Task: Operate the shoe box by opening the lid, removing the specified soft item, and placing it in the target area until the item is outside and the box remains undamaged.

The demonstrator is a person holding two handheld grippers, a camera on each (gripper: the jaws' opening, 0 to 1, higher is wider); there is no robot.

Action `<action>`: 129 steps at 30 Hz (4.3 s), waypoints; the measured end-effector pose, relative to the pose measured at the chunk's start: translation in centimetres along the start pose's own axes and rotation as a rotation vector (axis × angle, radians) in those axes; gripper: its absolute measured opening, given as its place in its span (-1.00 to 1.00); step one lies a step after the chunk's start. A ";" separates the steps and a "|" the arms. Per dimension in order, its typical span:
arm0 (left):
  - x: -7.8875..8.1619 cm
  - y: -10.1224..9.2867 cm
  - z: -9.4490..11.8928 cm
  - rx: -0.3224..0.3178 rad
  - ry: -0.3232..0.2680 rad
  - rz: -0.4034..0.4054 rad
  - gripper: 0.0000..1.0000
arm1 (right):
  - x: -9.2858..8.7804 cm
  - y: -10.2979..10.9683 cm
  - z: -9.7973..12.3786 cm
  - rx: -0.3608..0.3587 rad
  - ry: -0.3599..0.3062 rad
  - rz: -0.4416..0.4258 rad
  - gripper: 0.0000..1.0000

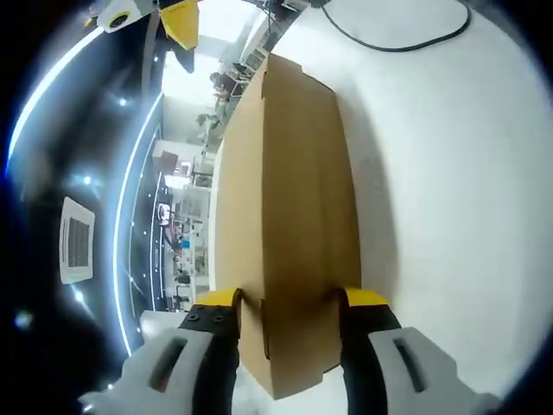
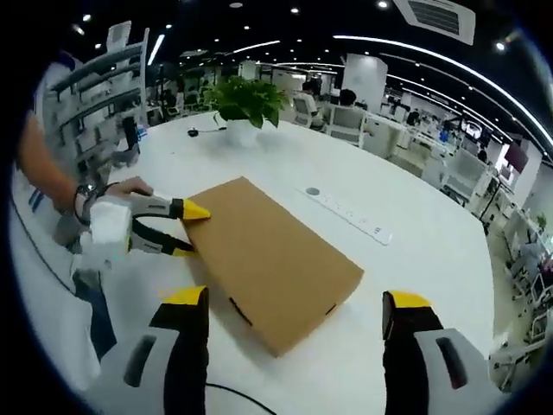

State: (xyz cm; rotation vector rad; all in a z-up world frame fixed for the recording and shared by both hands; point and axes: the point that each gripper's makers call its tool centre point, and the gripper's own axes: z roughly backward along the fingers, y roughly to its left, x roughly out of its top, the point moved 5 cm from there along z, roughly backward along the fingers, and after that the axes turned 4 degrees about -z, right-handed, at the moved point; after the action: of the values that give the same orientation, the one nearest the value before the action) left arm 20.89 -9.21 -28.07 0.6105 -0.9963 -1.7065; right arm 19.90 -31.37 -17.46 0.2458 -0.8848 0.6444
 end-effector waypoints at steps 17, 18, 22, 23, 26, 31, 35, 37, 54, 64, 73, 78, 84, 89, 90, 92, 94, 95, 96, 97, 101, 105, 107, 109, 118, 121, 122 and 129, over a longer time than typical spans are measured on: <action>-0.9 0.1 0.3 -0.017 -0.078 -0.025 -0.12 | -1.8 5.5 -3.0 -0.167 0.079 0.074 0.52; -1.0 0.0 0.3 -0.013 -0.088 -0.027 -0.12 | -2.0 5.6 -3.2 -0.181 0.086 0.091 0.52; -1.3 0.0 0.4 -0.013 -0.117 -0.025 -0.12 | -3.2 5.9 -4.0 -0.242 0.130 0.131 0.52; -1.3 0.0 0.4 -0.015 -0.120 -0.025 -0.12 | -3.5 5.9 -4.2 -0.258 0.163 0.184 0.52; -1.4 -0.1 0.5 -0.016 -0.134 -0.025 -0.13 | -3.9 6.1 -4.8 -0.294 0.204 0.325 0.52; -1.3 -0.1 0.5 -0.013 -0.140 -0.011 -0.14 | -4.1 7.0 -6.1 -0.325 0.231 0.551 0.51; -1.3 0.0 0.4 -0.010 -0.146 0.000 -0.14 | -4.0 7.7 -7.1 -0.333 0.220 0.703 0.43; -1.3 0.0 0.4 -0.009 -0.147 -0.001 -0.14 | -3.9 7.9 -7.5 -0.334 0.213 0.755 0.42; -1.1 0.2 0.2 -0.025 -0.137 -0.035 -0.14 | -4.9 5.5 -9.1 -0.357 0.208 0.875 0.24; -1.0 0.2 0.2 -0.026 -0.131 -0.038 -0.14 | -4.6 5.3 -8.9 -0.354 0.171 0.913 0.16; -1.0 0.3 0.2 -0.022 -0.143 -0.037 -0.13 | -4.7 6.0 -8.8 -0.356 0.173 0.935 0.01; -1.0 0.3 0.2 -0.019 -0.143 -0.014 -0.14 | -4.9 6.6 -9.1 -0.364 0.193 0.955 -0.15; -0.9 0.3 0.2 -0.012 -0.135 0.002 -0.14 | -5.0 6.7 -9.0 -0.374 0.200 0.957 -0.21; -1.0 0.3 0.3 -0.011 -0.144 -0.008 -0.14 | -5.0 6.7 -8.9 -0.372 0.200 0.959 -0.22; -1.0 0.4 0.3 -0.011 -0.144 -0.009 -0.14 | -5.1 6.7 -9.0 -0.370 0.200 0.955 -0.23; -1.0 0.4 0.3 -0.012 -0.146 -0.007 -0.14 | -5.0 6.7 -8.9 -0.366 0.199 0.952 -0.25; -1.0 0.4 0.3 -0.014 -0.142 -0.011 -0.14 | -4.9 6.8 -8.7 -0.361 0.199 0.951 -0.28; -1.0 0.4 0.3 -0.015 -0.141 -0.012 -0.15 | -4.9 6.8 -8.7 -0.359 0.199 0.954 -0.29; -0.9 0.5 0.3 -0.019 -0.139 -0.008 -0.15 | -4.8 6.9 -8.6 -0.357 0.198 0.959 -0.30; -0.9 0.6 0.4 -0.023 -0.139 -0.001 -0.16 | -4.8 6.9 -8.6 -0.356 0.197 0.961 -0.30; -0.9 0.8 0.5 -0.029 -0.146 0.023 -0.22 | -4.8 6.8 -8.6 -0.352 0.200 0.956 -0.30; -0.8 0.9 0.9 -0.027 -0.159 0.041 -0.29 | -4.7 6.8 -8.5 -0.352 0.199 0.951 -0.31; -0.8 0.9 0.9 -0.026 -0.159 0.040 -0.29 | -4.6 6.8 -8.5 -0.352 0.198 0.948 -0.32; -0.7 1.0 0.9 -0.025 -0.153 0.046 -0.29 | -4.4 6.8 -8.3 -0.351 0.197 0.945 -0.32; -0.6 1.3 1.2 -0.016 -0.151 0.065 -0.32 | -4.0 6.6 -8.0 -0.357 0.186 0.927 -0.35; -0.6 1.5 1.3 -0.014 -0.155 0.074 -0.32 | -3.9 6.5 -7.9 -0.362 0.185 0.923 -0.35; -0.6 1.6 1.3 -0.013 -0.155 0.074 -0.32 | -3.9 6.5 -7.8 -0.362 0.184 0.922 -0.35; -0.6 2.3 1.5 -0.011 -0.162 0.105 -0.33 | -3.3 6.2 -7.5 -0.371 0.176 0.904 -0.36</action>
State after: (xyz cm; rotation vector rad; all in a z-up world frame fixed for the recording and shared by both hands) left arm 21.05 -8.50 -25.35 0.4105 -1.1123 -1.6868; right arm 19.39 -24.49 -25.10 -0.5772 -0.9077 1.2882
